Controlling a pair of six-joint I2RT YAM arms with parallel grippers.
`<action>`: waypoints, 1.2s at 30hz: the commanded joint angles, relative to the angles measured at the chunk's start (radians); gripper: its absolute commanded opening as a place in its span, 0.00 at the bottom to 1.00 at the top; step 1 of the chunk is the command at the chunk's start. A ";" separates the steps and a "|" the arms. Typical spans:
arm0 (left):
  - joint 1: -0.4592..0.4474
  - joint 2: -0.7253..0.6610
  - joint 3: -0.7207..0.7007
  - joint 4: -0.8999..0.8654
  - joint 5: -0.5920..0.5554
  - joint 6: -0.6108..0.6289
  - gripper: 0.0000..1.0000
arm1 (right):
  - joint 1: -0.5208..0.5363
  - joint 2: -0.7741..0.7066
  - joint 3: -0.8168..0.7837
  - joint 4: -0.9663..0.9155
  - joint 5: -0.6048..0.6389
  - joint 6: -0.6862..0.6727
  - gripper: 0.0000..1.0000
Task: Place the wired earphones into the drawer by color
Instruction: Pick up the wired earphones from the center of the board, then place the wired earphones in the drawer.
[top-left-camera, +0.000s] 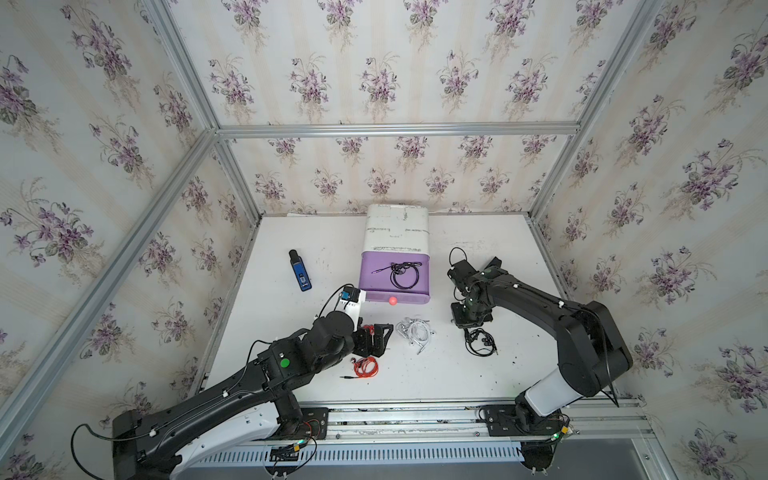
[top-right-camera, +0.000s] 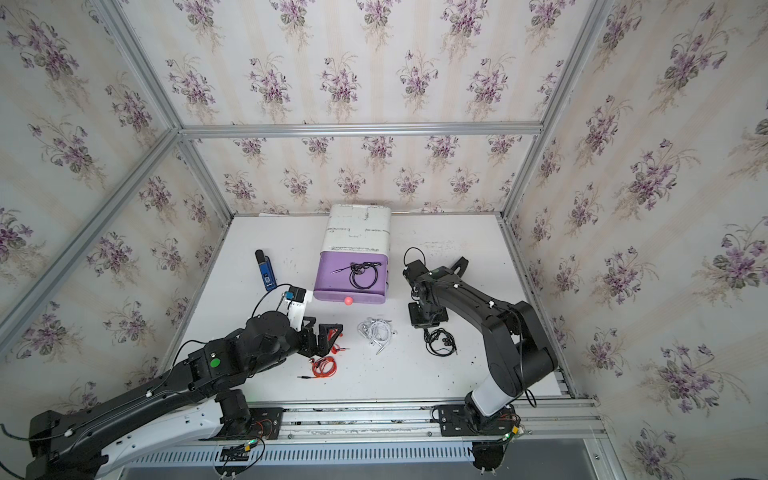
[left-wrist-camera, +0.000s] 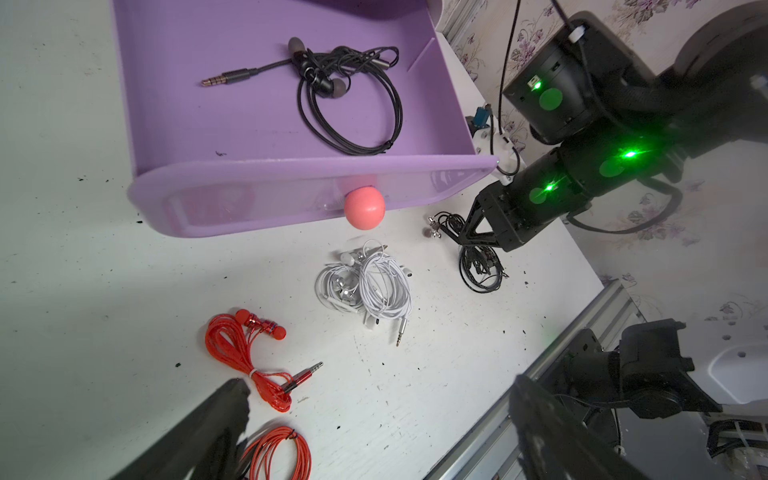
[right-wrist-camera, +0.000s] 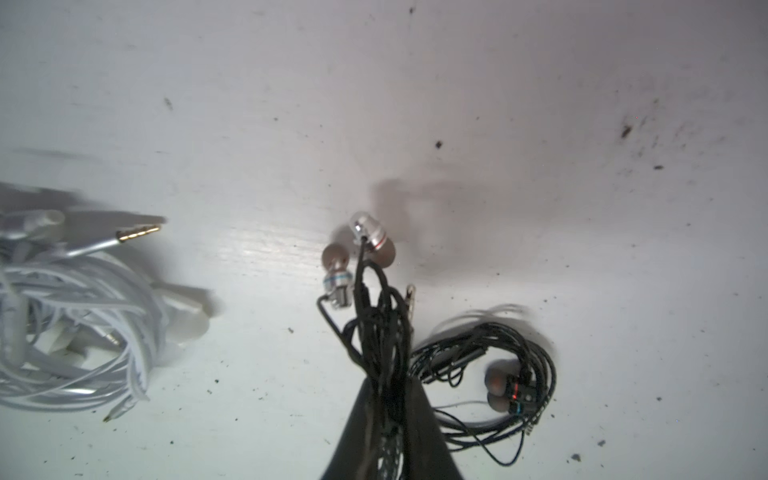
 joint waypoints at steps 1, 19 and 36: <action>0.002 -0.004 0.006 -0.002 -0.016 0.005 1.00 | 0.002 -0.028 0.026 -0.039 -0.007 -0.008 0.11; 0.032 -0.184 0.006 -0.189 -0.091 0.034 1.00 | 0.004 -0.249 0.457 -0.159 -0.169 0.078 0.05; 0.156 -0.083 0.137 0.004 0.183 0.080 1.00 | 0.249 -0.049 0.602 0.162 -0.348 0.217 0.03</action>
